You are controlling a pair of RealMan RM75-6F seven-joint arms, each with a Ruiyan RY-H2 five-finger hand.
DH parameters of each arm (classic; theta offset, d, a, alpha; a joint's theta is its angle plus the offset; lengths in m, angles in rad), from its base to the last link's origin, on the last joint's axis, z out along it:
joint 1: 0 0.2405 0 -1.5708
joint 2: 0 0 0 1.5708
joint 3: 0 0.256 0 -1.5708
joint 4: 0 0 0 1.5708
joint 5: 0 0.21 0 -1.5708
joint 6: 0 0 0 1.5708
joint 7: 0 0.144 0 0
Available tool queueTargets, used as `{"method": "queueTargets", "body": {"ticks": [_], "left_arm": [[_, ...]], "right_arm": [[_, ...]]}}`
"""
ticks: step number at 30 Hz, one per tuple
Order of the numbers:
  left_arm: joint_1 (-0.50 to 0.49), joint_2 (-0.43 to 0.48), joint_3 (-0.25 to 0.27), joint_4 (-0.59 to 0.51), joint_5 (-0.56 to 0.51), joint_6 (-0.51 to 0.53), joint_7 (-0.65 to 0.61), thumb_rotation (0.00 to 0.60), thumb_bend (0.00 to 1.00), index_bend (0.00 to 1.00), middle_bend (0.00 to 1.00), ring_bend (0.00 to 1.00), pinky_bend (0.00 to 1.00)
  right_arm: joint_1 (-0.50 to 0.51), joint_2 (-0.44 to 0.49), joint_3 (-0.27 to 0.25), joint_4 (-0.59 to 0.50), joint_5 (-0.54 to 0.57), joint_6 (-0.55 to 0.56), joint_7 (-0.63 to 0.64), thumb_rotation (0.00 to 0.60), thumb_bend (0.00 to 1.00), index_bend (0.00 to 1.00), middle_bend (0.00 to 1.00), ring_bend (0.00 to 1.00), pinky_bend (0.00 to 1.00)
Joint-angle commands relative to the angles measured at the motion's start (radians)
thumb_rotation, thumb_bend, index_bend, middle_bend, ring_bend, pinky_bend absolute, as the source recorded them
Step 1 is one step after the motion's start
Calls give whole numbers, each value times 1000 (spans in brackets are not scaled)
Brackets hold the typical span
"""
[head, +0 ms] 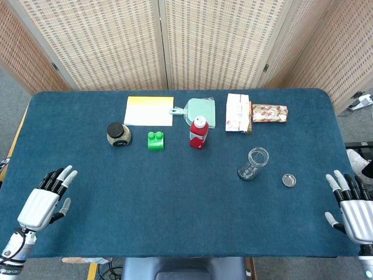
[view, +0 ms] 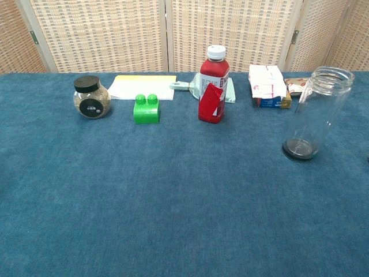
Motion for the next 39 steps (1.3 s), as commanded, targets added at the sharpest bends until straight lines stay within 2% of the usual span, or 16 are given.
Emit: {"method": "queueTargets", "body": {"ticks": [1, 12, 20, 22, 28, 37, 39], "left_arm": [[6, 1, 3, -4, 1, 8, 1, 600, 495, 0, 4, 0, 103], [12, 13, -1, -3, -5, 23, -15, 600, 495, 0, 4, 0, 103], [11, 16, -7, 1, -19, 19, -29, 600, 495, 0, 4, 0, 103], [11, 15, -8, -1, -19, 21, -28, 600, 495, 0, 4, 0, 103], [13, 18, -9, -2, -20, 25, -36, 600, 495, 0, 4, 0, 103], [16, 26, -10, -3, -15, 38, -52, 600, 495, 0, 4, 0, 103], [18, 27, -9, -4, -11, 43, -53, 600, 495, 0, 4, 0, 103]], "right_arm": [[5, 1, 2, 0, 3, -8, 3, 600, 245, 0, 0, 0, 0], [32, 9, 14, -12, 28, -54, 7, 600, 245, 0, 0, 0, 0], [129, 73, 51, -57, 96, -211, 2, 600, 245, 10, 0, 0, 0], [160, 85, 67, -58, 129, -265, 24, 600, 245, 47, 0, 0, 0], [241, 88, 112, -14, 224, -383, 60, 600, 248, 270, 0, 0, 0], [317, 30, 115, 69, 288, -513, 91, 600, 281, 487, 0, 0, 0], [331, 10, 110, 93, 298, -535, 82, 600, 282, 502, 0, 0, 0]]}}
